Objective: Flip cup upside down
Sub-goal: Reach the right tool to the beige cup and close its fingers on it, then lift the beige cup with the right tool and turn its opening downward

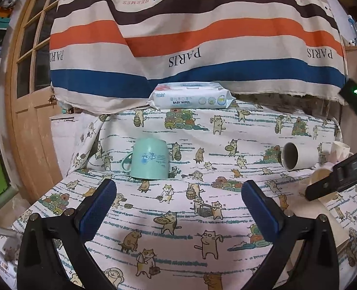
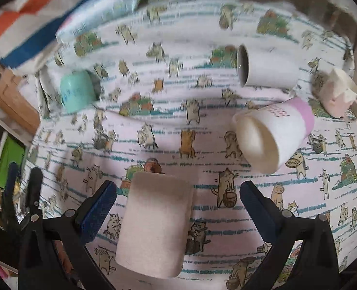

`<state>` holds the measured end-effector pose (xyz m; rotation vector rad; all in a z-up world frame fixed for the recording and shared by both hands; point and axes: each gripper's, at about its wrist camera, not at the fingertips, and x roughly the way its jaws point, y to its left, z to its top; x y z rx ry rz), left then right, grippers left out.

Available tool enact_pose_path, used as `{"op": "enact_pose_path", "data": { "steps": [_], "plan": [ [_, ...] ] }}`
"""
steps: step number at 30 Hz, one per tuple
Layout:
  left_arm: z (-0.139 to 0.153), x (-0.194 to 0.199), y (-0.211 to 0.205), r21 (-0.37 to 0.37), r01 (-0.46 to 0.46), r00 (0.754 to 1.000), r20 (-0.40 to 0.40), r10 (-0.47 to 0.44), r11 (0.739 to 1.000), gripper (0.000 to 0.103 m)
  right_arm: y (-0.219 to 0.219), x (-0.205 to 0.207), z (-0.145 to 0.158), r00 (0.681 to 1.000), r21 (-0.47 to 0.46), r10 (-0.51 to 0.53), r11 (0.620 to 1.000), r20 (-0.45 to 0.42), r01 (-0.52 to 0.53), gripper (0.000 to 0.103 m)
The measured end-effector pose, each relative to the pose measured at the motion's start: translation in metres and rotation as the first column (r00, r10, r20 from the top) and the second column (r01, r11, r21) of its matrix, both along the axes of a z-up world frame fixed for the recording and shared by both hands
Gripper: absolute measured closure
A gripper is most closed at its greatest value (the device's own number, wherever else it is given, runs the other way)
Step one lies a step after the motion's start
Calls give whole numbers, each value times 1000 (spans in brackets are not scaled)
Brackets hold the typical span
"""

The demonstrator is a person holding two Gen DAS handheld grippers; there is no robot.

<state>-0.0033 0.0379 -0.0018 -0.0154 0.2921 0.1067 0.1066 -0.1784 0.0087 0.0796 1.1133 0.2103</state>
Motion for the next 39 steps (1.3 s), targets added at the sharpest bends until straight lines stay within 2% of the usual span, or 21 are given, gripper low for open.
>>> {"op": "enact_pose_path", "data": {
  "steps": [5, 12, 17, 23, 30, 39],
  "plan": [
    [0, 0, -1, -2, 22, 1000, -1, -22, 1000, 0, 6, 17, -19, 996, 21, -4, 1000, -92, 6, 4],
    [0, 0, -2, -3, 21, 1000, -2, -21, 1000, 0, 22, 27, -32, 987, 19, 19, 1000, -158, -16, 7],
    [-1, 1, -2, -3, 20, 1000, -6, -20, 1000, 0, 23, 32, -39, 983, 6, 5, 1000, -181, -4, 14],
    [-1, 1, -2, -3, 20, 1000, -6, -20, 1000, 0, 26, 33, -45, 976, 30, 18, 999, -217, -12, 30],
    [-1, 1, -4, -2, 30, 1000, -9, -30, 1000, 0, 24, 17, -29, 989, 36, 4, 999, -146, 2, 34],
    [-2, 1, -4, -4, 36, 999, -12, -36, 999, 0, 16, -7, 10, 1000, 19, -1, 1000, -9, 1, 34]
  ]
}}
